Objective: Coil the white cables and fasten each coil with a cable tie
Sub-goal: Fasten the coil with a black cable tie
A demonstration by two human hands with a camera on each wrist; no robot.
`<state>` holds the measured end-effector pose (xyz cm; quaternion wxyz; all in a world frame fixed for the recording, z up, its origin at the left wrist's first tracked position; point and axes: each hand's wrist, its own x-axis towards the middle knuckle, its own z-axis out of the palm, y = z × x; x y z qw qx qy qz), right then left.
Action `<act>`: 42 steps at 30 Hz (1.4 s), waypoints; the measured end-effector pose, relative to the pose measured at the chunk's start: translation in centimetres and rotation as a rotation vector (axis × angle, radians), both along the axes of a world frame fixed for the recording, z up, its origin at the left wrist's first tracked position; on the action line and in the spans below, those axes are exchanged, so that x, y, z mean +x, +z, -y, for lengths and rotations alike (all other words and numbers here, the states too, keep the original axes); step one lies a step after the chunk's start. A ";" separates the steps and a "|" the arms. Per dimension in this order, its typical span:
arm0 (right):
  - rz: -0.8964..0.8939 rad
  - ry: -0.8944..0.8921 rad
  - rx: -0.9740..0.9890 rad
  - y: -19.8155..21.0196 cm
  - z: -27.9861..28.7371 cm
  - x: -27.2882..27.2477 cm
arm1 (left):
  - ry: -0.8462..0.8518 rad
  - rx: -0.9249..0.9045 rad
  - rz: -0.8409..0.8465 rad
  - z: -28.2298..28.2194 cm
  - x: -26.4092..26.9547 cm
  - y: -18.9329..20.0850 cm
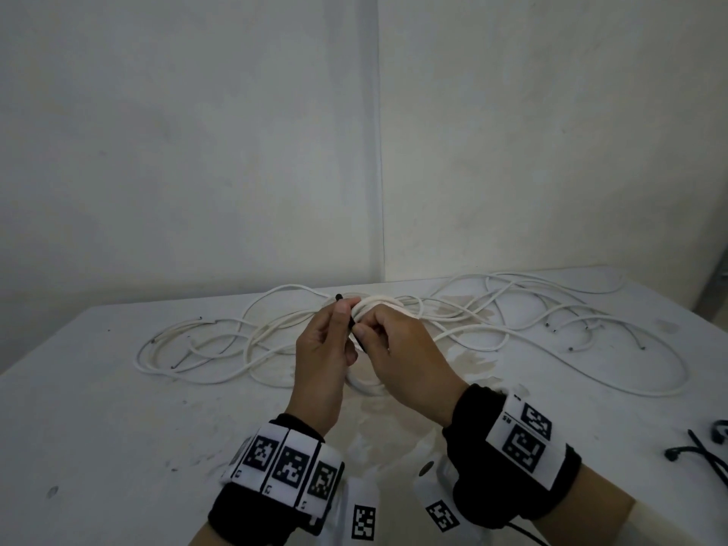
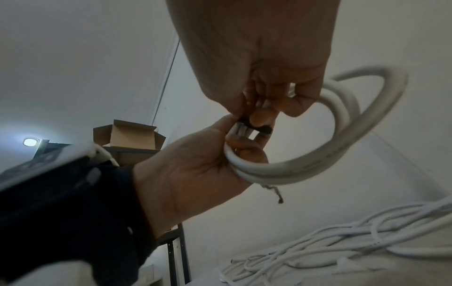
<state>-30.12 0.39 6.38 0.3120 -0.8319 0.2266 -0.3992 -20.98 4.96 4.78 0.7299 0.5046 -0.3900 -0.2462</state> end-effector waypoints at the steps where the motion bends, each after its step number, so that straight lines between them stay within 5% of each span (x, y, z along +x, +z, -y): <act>1: 0.019 -0.011 0.005 0.0 0.0 0.0 | 0.001 0.007 -0.007 0.1 -0.1 -0.1; 6: 0.083 -0.065 0.065 -0.2 -0.4 0.3 | -0.026 0.030 -0.056 0.2 -0.3 -0.5; 13: 0.180 -0.090 0.152 2.2 1.7 -1.2 | -0.031 0.061 0.121 -0.7 1.4 0.2; 19: -0.031 0.057 0.292 3.3 2.1 -1.0 | -0.144 0.130 0.280 -1.3 1.3 1.0; 29: 0.175 -0.048 0.299 4.3 3.3 -1.0 | -0.183 0.190 0.223 -1.6 0.0 0.8; 33: 0.070 0.050 0.377 3.2 2.9 -1.0 | -0.140 0.199 0.236 -1.7 0.1 0.6; 42: 0.082 -0.065 0.184 3.3 2.3 -0.3 | -0.146 0.169 0.298 -1.6 0.3 2.0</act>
